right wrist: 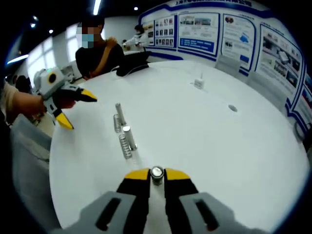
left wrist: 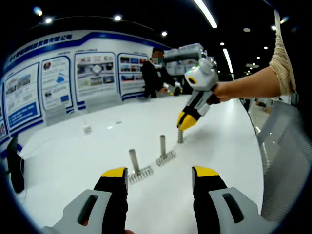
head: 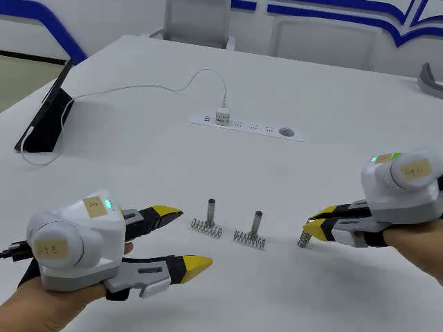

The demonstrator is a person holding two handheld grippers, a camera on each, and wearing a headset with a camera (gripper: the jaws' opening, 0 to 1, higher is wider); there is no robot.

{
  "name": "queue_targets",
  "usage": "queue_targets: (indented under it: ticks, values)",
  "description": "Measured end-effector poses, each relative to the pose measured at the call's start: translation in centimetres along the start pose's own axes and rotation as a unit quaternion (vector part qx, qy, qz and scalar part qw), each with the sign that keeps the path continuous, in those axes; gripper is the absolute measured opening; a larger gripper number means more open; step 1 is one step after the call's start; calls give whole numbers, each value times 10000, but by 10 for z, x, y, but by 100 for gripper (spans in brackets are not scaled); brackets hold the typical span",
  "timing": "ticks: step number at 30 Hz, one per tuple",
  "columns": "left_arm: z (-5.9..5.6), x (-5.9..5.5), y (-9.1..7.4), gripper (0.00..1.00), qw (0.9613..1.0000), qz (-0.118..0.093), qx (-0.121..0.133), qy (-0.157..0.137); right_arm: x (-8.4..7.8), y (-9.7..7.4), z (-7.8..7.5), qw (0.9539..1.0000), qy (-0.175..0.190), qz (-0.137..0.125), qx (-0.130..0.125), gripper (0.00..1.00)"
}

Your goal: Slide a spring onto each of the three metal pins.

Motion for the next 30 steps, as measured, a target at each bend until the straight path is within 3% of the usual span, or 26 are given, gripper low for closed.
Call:
queue_targets:
  ticks: [11,18,24,30]
  values:
    - [1,0,0,54,10000,-7,5,2,-4,3,1,10000,8,69,37,13]
    - [0,2,0,54,10000,-23,7,8,-3,1,3,10000,-67,46,14,18]
    - [-1,3,0,54,10000,-28,4,21,9,-11,4,9995,-220,-158,-139,22]
    - [-1,4,1,54,10000,-39,-4,37,24,-16,15,9988,-347,-347,-46,22]
Point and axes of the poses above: the centre of the closed fingertips' face, and the gripper's own axes: y roughly forward along the fingers, z roughly to its left, x roughly out of its top, the point moved 2 cm from there along -y, roughly backward along the fingers, and after that the axes turned 1 degree about -y, right-handed, at the moved point
